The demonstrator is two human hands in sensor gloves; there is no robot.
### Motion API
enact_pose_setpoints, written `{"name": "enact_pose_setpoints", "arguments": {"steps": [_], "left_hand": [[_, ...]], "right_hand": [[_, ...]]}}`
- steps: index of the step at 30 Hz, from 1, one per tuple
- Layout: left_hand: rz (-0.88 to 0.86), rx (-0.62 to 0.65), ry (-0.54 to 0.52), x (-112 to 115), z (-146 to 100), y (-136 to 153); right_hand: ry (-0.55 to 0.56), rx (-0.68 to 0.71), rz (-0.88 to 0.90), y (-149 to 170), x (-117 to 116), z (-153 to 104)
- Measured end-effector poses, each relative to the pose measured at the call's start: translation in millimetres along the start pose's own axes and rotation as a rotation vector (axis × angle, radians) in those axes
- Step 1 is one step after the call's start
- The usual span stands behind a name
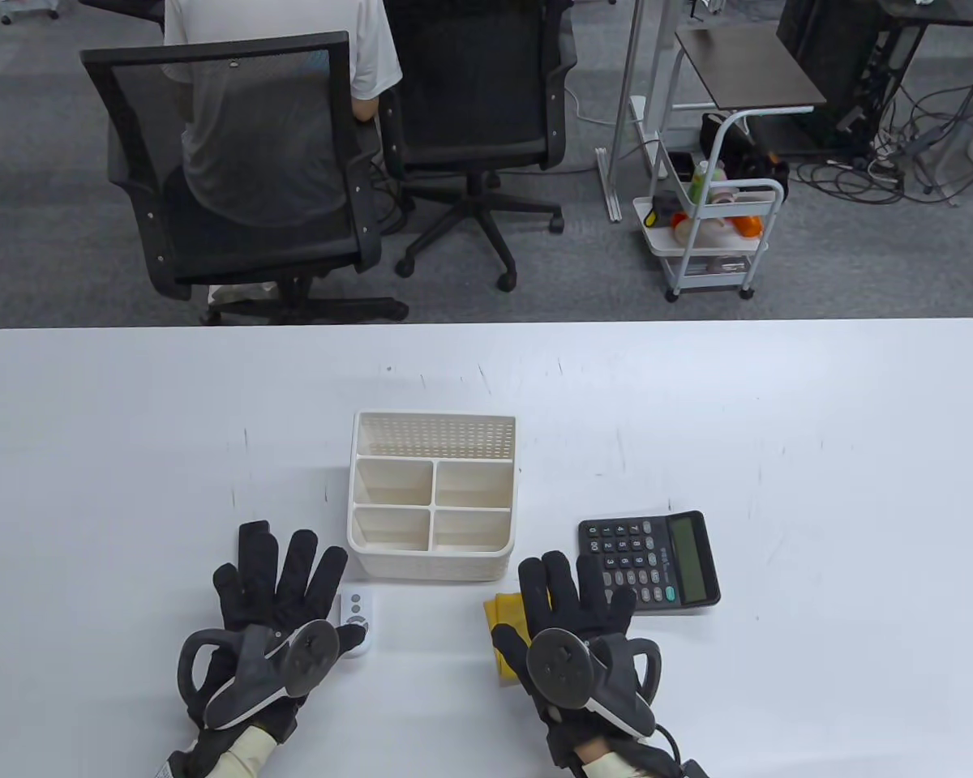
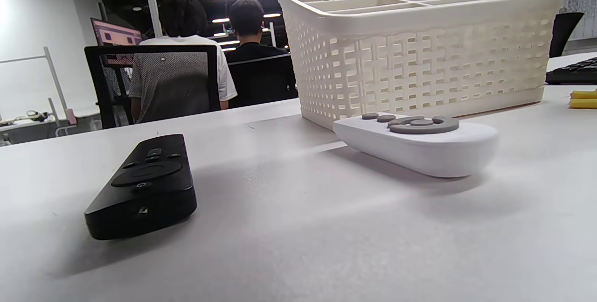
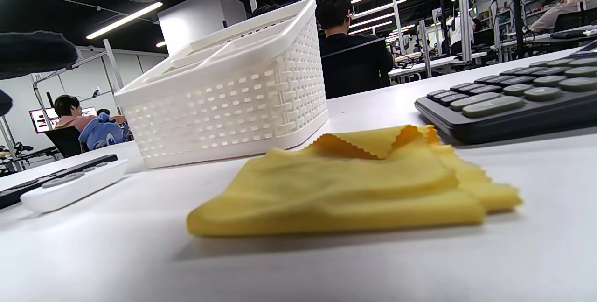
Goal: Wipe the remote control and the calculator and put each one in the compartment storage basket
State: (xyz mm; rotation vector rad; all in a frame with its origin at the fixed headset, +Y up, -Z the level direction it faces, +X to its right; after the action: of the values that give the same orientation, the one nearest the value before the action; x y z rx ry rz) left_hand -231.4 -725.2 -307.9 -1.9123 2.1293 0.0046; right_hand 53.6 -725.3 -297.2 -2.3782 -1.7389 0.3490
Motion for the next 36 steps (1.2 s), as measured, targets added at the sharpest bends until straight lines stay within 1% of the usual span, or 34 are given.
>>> {"name": "enact_pose_setpoints", "arguments": {"steps": [2,5,13,16,21,25,30,33,36], "left_hand": [[0.000,0.000,0.003,0.5,0.1,0.2],[0.002,0.001,0.005,0.6,-0.1,0.2],[0.007,0.010,0.012,1.9,0.6,-1.6],[0.001,0.021,0.004,1.9,0.9,-3.7],[0.002,0.029,-0.006,2.0,1.0,-5.1],[-0.013,0.038,-0.012,1.9,1.1,-6.4],[-0.012,0.046,-0.021,0.4,0.7,-8.6],[-0.012,0.045,-0.022,0.7,0.6,-8.3],[-0.024,0.045,-0.021,0.8,0.3,-8.4]], "right_hand": [[-0.010,0.009,0.015,0.1,-1.7,1.0],[-0.056,0.025,0.039,0.3,-7.7,3.5],[-0.233,0.029,0.055,5.6,-30.1,13.3],[-0.312,0.013,0.043,9.7,-41.5,18.0],[-0.400,-0.011,0.011,15.4,-54.1,23.7],[-0.472,-0.047,-0.017,20.7,-62.7,24.6],[-0.587,-0.074,-0.023,23.7,-75.9,23.4],[-0.617,-0.073,-0.064,23.2,-79.0,23.5],[-0.608,-0.068,-0.033,22.8,-79.9,23.5]]}}
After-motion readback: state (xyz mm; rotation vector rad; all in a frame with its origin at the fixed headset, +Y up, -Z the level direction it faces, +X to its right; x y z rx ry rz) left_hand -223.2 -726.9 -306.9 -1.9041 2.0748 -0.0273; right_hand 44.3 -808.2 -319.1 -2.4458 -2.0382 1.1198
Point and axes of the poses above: the tracker on the back of each hand, its own y axis roughly to the little-finger side, its own z axis roughly from the wrist to the fingertips, x = y × z, the point moved 5 cm from there along z, roughly from the wrist to the fingertips, and after that the axes turned 9 degrees about -y, right-handed, at the moved point
